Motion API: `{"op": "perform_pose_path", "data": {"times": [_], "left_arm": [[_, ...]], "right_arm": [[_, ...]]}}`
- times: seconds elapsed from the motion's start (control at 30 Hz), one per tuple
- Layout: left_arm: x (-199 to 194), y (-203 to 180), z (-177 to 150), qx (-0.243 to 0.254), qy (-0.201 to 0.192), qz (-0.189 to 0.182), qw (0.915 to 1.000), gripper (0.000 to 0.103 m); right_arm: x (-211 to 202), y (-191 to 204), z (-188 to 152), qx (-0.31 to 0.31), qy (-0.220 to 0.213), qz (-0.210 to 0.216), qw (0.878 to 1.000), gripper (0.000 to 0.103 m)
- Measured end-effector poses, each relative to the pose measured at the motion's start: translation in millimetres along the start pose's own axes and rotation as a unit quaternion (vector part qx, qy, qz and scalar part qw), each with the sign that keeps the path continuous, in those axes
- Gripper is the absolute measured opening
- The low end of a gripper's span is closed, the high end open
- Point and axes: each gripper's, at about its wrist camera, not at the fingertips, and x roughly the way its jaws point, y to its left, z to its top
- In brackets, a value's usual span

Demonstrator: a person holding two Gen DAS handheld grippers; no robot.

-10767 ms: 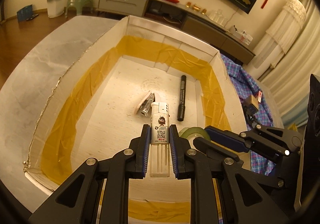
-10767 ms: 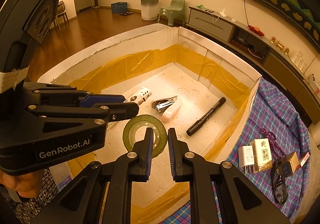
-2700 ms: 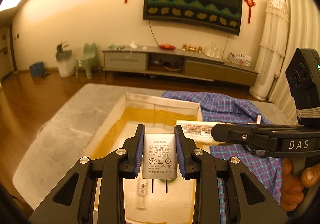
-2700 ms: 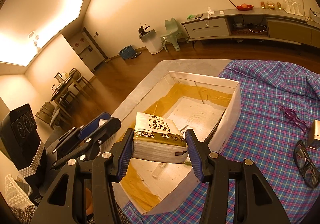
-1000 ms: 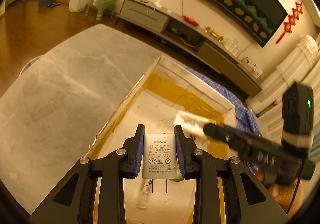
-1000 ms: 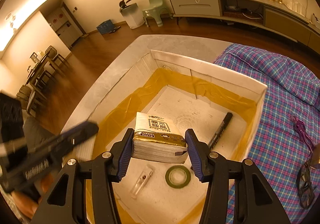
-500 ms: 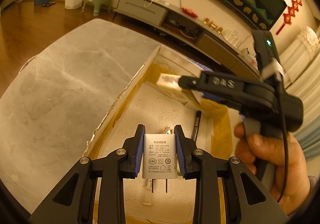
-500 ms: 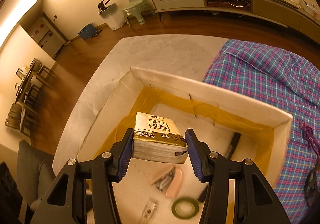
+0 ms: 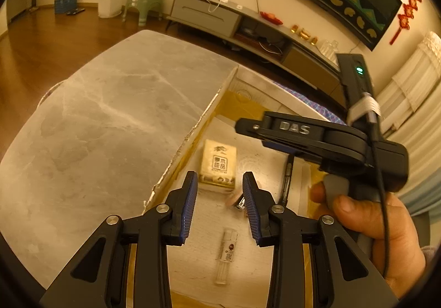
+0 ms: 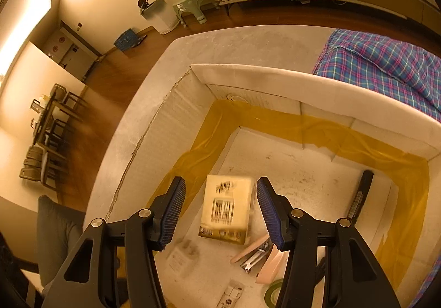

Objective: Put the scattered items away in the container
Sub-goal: 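Open the right gripper to drop the tissue pack while the left drops the charger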

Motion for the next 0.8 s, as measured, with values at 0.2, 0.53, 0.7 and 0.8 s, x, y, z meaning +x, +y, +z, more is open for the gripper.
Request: {"op": "perform_pose_path", "data": {"times": [0.2, 0.53, 0.7, 0.8], "left_arm": [[-5.1, -0.6, -1.3, -0.001, -0.006, 0.003, 1.0, 0.036], [-30.9, -26.1, -4.3, 0.041, -0.053, 0.022, 0.9975, 0.036], [-48.6, -43.5, -7.6, 0.072, -0.086, 0.036, 0.9931, 0.036], [-58.2, -54.7, -10.0, 0.091, -0.105, 0.042, 0.9894, 0.036]], "right_arm": [[-24.5, -4.2, -12.8, 0.001, -0.001, 0.026, 1.0, 0.056], [-69.8, 8.7, -61.1, -0.081, -0.012, 0.039, 0.996, 0.055], [-106.3, 5.8, -74.7, -0.11, -0.049, 0.048, 0.992, 0.055], [-123.7, 5.0, -81.9, -0.121, -0.063, 0.051, 0.989, 0.055]]}}
